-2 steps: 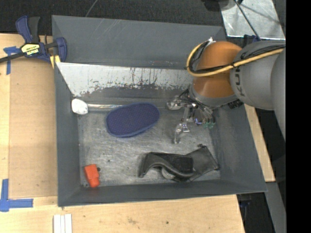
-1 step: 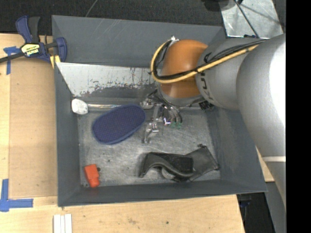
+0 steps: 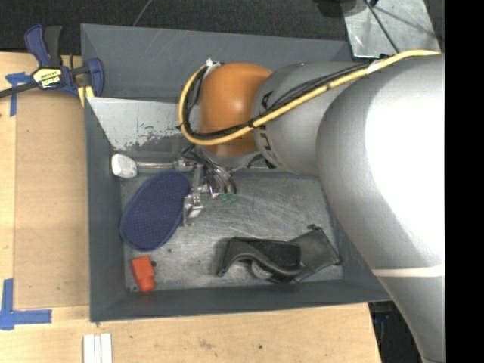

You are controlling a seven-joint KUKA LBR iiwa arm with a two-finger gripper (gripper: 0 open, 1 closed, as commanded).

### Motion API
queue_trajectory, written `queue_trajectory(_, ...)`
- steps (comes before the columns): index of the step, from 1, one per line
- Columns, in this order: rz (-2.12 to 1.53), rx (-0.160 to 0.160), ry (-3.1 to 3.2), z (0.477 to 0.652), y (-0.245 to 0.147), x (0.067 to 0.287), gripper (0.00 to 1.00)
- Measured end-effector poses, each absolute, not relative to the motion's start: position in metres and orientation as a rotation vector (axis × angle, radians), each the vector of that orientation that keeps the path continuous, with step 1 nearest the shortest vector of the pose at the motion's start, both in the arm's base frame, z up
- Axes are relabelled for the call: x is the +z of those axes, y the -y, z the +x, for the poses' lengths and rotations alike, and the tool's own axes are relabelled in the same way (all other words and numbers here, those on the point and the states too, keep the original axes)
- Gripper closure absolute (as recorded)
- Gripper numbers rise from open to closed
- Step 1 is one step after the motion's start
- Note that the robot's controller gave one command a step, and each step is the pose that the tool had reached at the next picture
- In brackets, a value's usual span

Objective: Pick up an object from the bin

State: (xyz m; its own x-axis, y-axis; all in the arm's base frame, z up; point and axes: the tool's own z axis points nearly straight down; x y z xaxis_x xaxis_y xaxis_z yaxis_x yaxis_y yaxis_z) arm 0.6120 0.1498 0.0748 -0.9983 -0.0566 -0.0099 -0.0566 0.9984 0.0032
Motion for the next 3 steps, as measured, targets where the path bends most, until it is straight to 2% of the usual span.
queue_trajectory(1, -0.080, 0.003, -3.124, 0.615, -0.145, 0.077, 1.00)
queue_trajectory(2, 0.466, -0.001, -3.107, 0.600, -0.132, 0.095, 1.00)
queue_trajectory(3, 0.908, 0.001, -3.008, 0.573, -0.164, 0.094, 1.00)
